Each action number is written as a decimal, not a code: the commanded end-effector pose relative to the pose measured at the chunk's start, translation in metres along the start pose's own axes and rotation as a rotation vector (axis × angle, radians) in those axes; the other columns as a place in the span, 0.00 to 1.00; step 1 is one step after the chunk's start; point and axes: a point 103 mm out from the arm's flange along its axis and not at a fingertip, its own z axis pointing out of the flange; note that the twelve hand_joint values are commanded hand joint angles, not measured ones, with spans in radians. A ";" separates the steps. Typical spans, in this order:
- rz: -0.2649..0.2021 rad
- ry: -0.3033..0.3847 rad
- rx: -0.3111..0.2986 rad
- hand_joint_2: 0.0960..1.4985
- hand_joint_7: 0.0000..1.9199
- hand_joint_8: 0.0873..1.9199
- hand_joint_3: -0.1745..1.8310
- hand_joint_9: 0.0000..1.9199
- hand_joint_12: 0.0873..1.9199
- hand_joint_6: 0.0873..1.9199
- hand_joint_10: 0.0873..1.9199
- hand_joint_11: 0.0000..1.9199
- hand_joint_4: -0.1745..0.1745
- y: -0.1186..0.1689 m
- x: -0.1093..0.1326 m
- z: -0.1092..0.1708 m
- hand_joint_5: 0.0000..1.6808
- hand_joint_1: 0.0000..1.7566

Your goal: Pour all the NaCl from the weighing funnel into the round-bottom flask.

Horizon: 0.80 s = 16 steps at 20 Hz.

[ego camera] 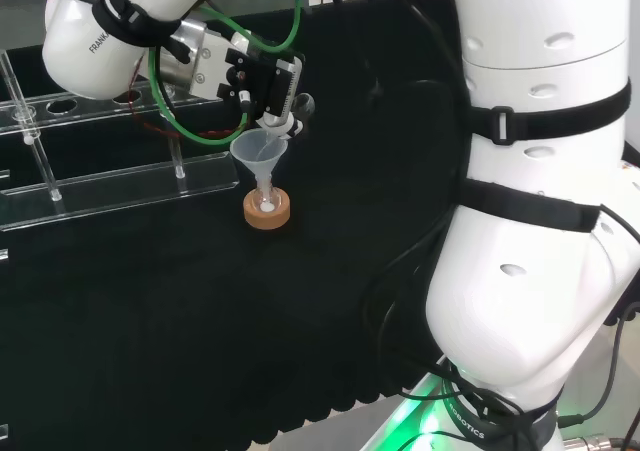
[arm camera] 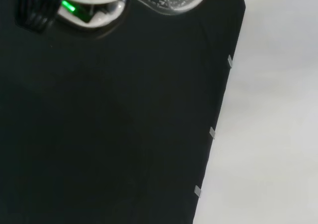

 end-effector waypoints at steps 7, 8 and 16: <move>0.015 -0.044 0.020 0.41 0.33 0.31 0.39 0.50 0.54 0.31 0.15 0.39 1.00 0.001 0.002 -0.006 0.76 0.64; 0.016 -0.048 0.020 0.41 0.33 0.31 0.39 0.50 0.54 0.31 0.15 0.39 1.00 0.001 0.003 -0.006 0.76 0.64; 0.019 -0.085 0.023 0.41 0.33 0.31 0.40 0.50 0.54 0.31 0.14 0.39 1.00 0.002 0.008 -0.011 0.76 0.64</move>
